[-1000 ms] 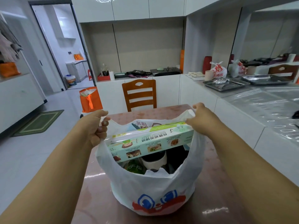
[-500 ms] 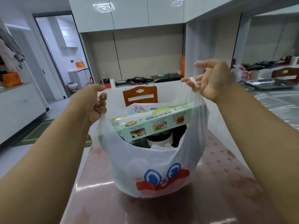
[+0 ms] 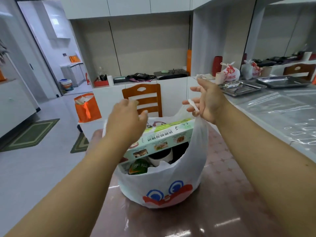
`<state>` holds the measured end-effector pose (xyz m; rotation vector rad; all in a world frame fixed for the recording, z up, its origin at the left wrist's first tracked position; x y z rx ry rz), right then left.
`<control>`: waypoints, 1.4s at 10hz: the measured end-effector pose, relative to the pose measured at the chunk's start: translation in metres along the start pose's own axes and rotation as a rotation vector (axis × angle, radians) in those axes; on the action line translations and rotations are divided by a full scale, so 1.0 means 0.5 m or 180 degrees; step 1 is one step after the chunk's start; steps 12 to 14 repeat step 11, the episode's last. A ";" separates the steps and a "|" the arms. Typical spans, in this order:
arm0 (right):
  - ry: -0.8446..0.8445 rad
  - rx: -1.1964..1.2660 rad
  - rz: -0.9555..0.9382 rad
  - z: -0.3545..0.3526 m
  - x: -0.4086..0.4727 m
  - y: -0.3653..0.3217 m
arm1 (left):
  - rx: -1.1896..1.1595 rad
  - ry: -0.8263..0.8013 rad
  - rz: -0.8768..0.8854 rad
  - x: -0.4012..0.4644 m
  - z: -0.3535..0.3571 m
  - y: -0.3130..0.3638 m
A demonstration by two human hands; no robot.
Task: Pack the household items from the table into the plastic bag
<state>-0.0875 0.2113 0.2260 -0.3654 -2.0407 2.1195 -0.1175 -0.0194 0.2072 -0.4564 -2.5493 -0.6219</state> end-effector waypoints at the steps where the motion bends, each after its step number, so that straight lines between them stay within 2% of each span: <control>1: -0.0013 0.0063 0.0068 -0.003 0.000 -0.001 | -0.0059 -0.1287 0.0987 -0.031 0.111 0.072; 2: 0.0059 0.0259 0.0092 -0.014 -0.003 -0.010 | 0.0309 -0.1745 0.1161 -0.031 0.184 0.059; 3: 0.0022 0.0297 0.0038 -0.004 -0.012 -0.007 | 0.0400 -0.1691 0.1116 -0.019 0.210 0.039; 5: 0.0023 -0.0605 -0.0345 0.035 -0.021 0.015 | 0.0443 -0.1807 0.1050 -0.006 0.207 0.047; 6: -0.0028 -0.0957 -0.0340 0.037 -0.031 0.020 | 0.0373 -0.1666 0.0908 -0.007 0.190 0.041; 9: 0.0337 -0.1646 -0.0748 0.046 -0.063 0.018 | 0.0316 -0.1276 0.0644 -0.033 0.144 0.011; 11: 0.0569 -0.1565 -0.0870 0.057 -0.087 0.025 | 0.0225 -0.1077 0.0373 -0.054 0.127 -0.003; 14: 0.0569 -0.1565 -0.0870 0.057 -0.087 0.025 | 0.0225 -0.1077 0.0373 -0.054 0.127 -0.003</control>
Point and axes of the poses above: each hand's wrist, its own x-axis towards the middle knuckle, its own z-axis out of the palm, y = z × x, the point moved 2 cm from there along x, towards the middle knuckle, and after that the axes turned 4 degrees about -x, right-handed, at the moved point
